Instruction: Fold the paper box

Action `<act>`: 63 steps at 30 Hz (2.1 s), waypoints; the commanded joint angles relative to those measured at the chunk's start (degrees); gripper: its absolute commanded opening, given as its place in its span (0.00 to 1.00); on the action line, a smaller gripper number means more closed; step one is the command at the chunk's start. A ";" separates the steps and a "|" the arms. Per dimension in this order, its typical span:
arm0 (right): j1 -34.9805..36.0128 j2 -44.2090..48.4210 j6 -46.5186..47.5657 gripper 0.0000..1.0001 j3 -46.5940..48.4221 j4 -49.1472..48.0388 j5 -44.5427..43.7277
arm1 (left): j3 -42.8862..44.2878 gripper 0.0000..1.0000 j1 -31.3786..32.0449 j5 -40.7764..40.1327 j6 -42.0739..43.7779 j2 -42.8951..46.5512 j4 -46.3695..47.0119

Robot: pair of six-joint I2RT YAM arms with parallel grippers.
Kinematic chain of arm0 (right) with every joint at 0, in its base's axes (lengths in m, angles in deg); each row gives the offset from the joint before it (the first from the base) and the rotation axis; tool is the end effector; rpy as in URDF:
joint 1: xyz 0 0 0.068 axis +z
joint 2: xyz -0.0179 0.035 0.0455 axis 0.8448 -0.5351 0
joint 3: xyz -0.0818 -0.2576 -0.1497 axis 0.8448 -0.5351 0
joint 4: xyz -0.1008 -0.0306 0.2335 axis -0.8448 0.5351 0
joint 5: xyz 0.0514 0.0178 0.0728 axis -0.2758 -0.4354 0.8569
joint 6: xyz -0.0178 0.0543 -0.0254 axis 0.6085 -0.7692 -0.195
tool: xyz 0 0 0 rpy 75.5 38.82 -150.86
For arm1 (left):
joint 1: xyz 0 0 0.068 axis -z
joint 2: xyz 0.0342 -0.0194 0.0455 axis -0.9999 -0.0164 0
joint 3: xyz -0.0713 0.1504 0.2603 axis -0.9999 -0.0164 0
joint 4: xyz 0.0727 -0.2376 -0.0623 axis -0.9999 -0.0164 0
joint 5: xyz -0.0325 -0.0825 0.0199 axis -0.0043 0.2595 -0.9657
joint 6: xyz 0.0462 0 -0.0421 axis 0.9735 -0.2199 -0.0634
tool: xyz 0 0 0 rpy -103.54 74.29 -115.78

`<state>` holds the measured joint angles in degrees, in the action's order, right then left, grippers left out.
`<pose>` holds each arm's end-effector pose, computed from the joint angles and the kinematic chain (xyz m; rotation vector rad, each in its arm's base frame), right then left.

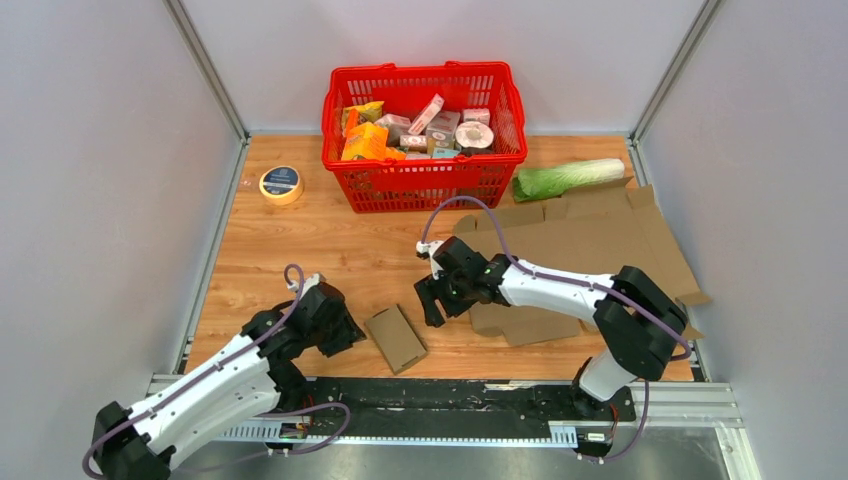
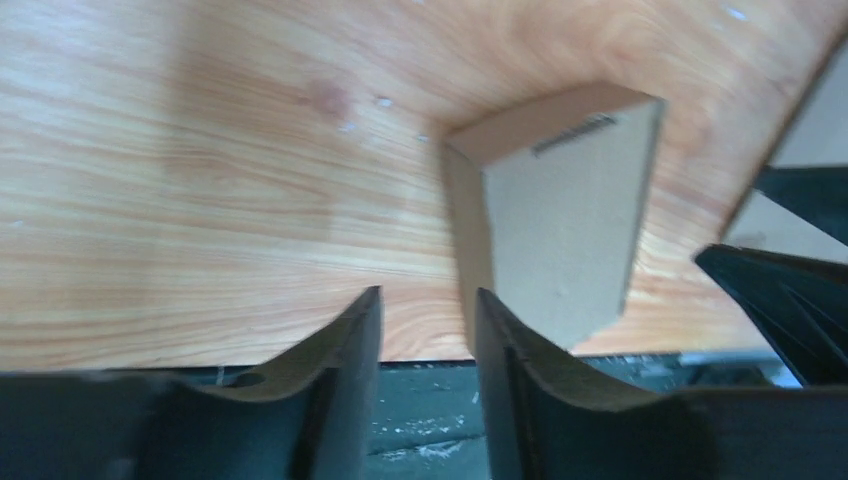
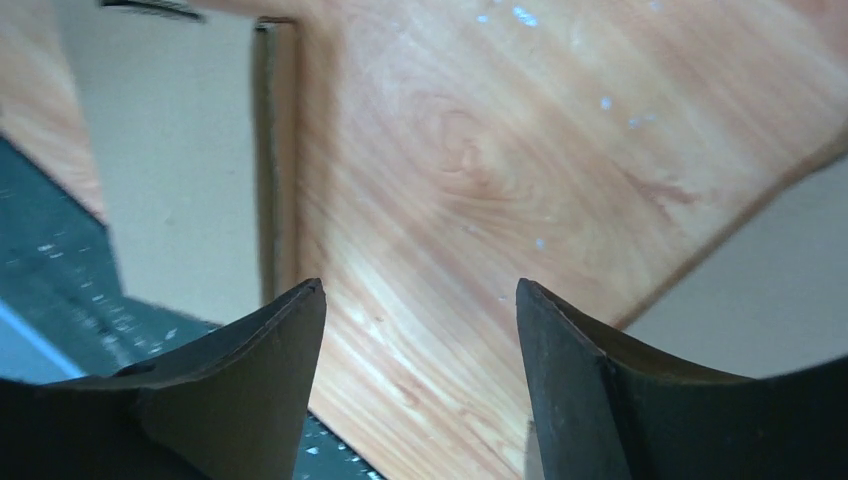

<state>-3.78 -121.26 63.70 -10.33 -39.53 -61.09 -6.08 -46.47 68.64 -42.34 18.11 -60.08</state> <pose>0.1807 0.2568 0.2132 -0.9361 2.5775 0.5355 0.0750 -0.0609 0.1945 -0.7432 2.6456 -0.4604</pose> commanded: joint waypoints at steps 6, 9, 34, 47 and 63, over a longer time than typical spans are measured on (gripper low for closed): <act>-2.01 -0.20 -12.44 0.71 -5.43 -19.39 23.91 | -7.43 0.64 -0.22 6.96 1.50 10.82 15.66; -2.62 -1.96 -13.41 0.63 -5.70 -21.67 25.58 | -9.27 0.62 -0.22 6.87 0.97 8.90 18.64; -4.91 -9.35 -15.52 0.68 -4.38 -30.21 32.87 | -20.53 0.20 -0.14 6.34 -2.99 12.31 15.68; -5.61 -10.84 -16.75 0.71 -5.87 -31.70 32.88 | -23.35 0.09 -0.22 5.73 -4.13 26.10 4.52; -7.02 -8.03 -16.75 0.71 -9.48 -32.49 33.14 | -14.03 0.50 -0.22 6.34 -0.88 5.39 18.46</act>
<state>-10.60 -130.86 46.67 -19.07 -70.57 -28.15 -19.88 -46.47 73.86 -44.59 30.20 -45.74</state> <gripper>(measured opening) 0.709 0.524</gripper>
